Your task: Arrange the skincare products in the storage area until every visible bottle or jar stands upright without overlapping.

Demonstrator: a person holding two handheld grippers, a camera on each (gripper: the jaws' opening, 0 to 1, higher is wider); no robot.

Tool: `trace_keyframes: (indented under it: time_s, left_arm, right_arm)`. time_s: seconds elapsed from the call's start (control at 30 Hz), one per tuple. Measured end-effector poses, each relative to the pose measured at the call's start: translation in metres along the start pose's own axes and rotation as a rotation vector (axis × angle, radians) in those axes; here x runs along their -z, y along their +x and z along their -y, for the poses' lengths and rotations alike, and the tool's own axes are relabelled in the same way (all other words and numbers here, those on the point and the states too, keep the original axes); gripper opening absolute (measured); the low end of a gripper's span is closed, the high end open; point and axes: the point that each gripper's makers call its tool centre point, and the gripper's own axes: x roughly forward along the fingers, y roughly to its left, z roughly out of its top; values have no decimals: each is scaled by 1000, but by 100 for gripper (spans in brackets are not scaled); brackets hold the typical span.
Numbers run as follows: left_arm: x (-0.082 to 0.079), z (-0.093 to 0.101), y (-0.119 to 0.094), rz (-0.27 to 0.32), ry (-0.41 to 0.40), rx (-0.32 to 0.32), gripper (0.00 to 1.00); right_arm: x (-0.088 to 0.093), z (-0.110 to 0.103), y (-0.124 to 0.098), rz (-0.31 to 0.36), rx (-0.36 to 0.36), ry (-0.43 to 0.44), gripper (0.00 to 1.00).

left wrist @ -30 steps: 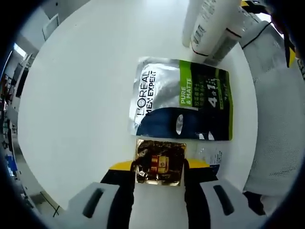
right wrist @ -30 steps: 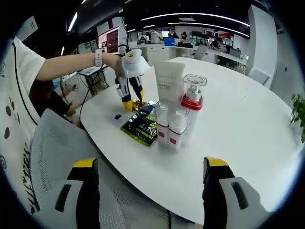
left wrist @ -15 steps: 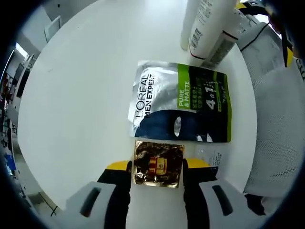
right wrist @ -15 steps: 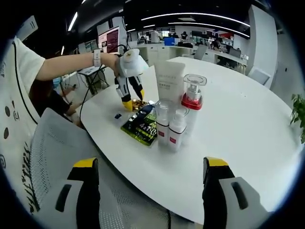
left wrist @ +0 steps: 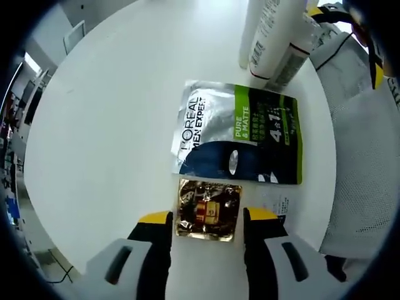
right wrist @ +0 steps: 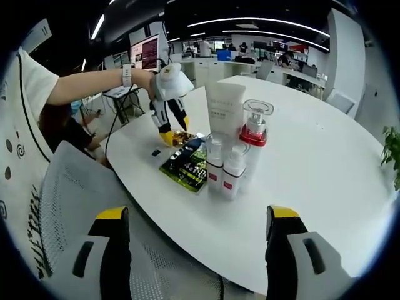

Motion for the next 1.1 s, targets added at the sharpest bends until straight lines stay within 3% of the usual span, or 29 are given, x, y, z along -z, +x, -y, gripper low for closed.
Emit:
trace_keyframes:
  time_s: [0.33, 0.67, 0.97, 1.1]
  left_arm:
    - [-2, 8, -14, 59, -32, -28, 49]
    - [-11, 18, -34, 186, -104, -96, 58]
    - [-21, 39, -56, 264, -129, -120, 63]
    - [-21, 36, -56, 286, -132, -124, 66]
  right_arm:
    - [-2, 3, -2, 16, 13, 1, 91]
    - [-8, 4, -1, 28, 7, -22, 93]
    - [-14, 4, 1, 38, 1, -47, 96]
    - [-16, 4, 0, 42, -2, -59, 97]
